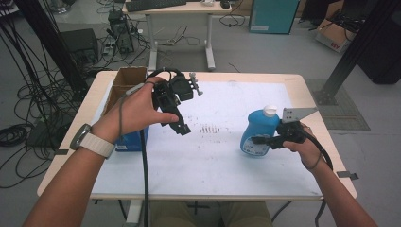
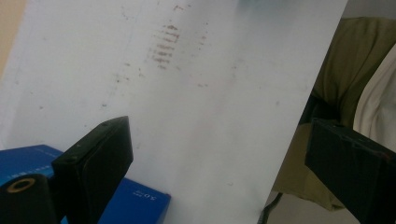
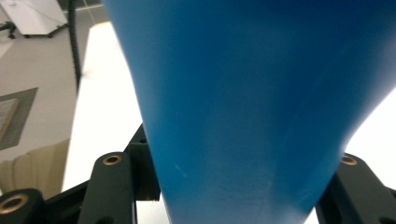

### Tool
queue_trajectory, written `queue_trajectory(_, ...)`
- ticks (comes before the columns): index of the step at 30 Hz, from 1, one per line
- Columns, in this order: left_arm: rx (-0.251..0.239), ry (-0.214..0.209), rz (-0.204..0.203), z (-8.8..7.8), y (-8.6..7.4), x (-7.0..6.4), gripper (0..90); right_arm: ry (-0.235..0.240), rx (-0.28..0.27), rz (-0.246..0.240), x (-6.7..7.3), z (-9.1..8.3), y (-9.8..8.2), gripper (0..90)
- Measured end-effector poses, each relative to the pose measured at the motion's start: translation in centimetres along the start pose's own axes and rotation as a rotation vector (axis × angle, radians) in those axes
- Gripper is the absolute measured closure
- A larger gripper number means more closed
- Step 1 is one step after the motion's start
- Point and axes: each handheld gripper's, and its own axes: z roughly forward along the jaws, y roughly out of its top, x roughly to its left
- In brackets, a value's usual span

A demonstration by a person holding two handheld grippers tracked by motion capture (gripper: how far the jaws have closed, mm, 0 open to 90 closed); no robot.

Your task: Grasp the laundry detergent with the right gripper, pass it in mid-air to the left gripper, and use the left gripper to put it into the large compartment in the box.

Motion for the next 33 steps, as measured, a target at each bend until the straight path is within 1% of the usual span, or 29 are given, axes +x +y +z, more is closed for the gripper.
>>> queue_trajectory(1,-0.002,0.009,0.005,-0.3,0.2,-0.1,8.1,0.005,-0.001,-0.007,0.1,-0.1,0.4,43.5)
queue_trajectory(2,-0.002,0.005,0.009,-0.6,0.4,-0.3,8.1,0.012,-0.002,-0.010,0.3,-0.2,0.7,43.5)
queue_trajectory(4,-0.012,0.018,0.019,-1.2,0.7,-0.5,8.1,0.025,-0.006,-0.019,0.5,-0.3,1.4,43.5)
queue_trajectory(5,-0.010,0.012,0.020,-1.5,0.9,-0.7,8.1,0.031,-0.009,-0.024,0.6,-0.4,1.8,43.5)
queue_trajectory(6,-0.017,0.020,0.028,-1.7,1.1,-0.8,8.2,0.039,-0.010,-0.025,0.7,-0.5,2.1,43.5)
queue_trajectory(7,-0.013,0.018,0.032,-2.0,1.3,-1.0,8.2,0.045,-0.015,-0.035,0.8,-0.5,2.4,43.5)
queue_trajectory(9,-0.015,0.028,0.038,-2.4,1.8,-1.3,8.2,0.062,-0.022,-0.032,1.1,-0.5,3.0,43.5)
queue_trajectory(11,-0.015,0.032,0.043,-2.8,2.2,-1.7,8.2,0.081,-0.023,-0.041,1.4,-0.5,3.7,43.5)
queue_trajectory(12,-0.020,0.034,0.046,-3.0,2.4,-1.8,8.2,0.090,-0.020,-0.031,1.5,-0.5,3.9,43.5)
queue_trajectory(15,-0.028,0.026,0.051,-3.5,3.0,-2.3,8.1,0.122,-0.026,-0.041,1.9,-0.3,4.7,43.5)
queue_trajectory(16,-0.022,0.017,0.055,-3.7,3.2,-2.3,8.0,0.133,-0.023,-0.042,2.0,-0.3,5.0,43.5)
queue_trajectory(18,-0.031,0.016,0.063,-4.0,3.5,-2.5,7.3,0.157,-0.021,-0.051,2.3,-0.1,5.7,43.5)
queue_trajectory(20,-0.035,0.004,0.071,-4.3,3.8,-2.7,6.4,0.180,-0.018,-0.062,2.6,0.1,6.3,43.5)
queue_trajectory(23,-0.038,-0.016,0.094,-4.6,4.3,-3.1,5.5,0.207,-0.011,-0.082,3.0,0.5,7.2,43.5)
queue_trajectory(24,-0.031,-0.024,0.103,-4.8,4.4,-3.3,5.4,0.219,-0.010,-0.091,3.1,0.7,7.5,43.5)
queue_trajectory(25,-0.043,-0.022,0.107,-4.8,4.5,-3.4,5.4,0.232,-0.010,-0.095,3.2,0.9,7.7,43.5)
queue_trajectory(26,-0.042,-0.033,0.114,-4.9,4.7,-3.5,5.4,0.242,-0.008,-0.100,3.3,1.0,8.0,43.5)
queue_trajectory(29,-0.050,-0.042,0.118,-5.0,4.9,-3.7,5.2,0.268,0.000,-0.116,3.7,1.6,8.7,43.5)
queue_trajectory(33,-0.045,-0.048,0.126,-5.1,5.1,-3.8,5.3,0.297,0.007,-0.132,4.1,2.3,9.4,43.4)
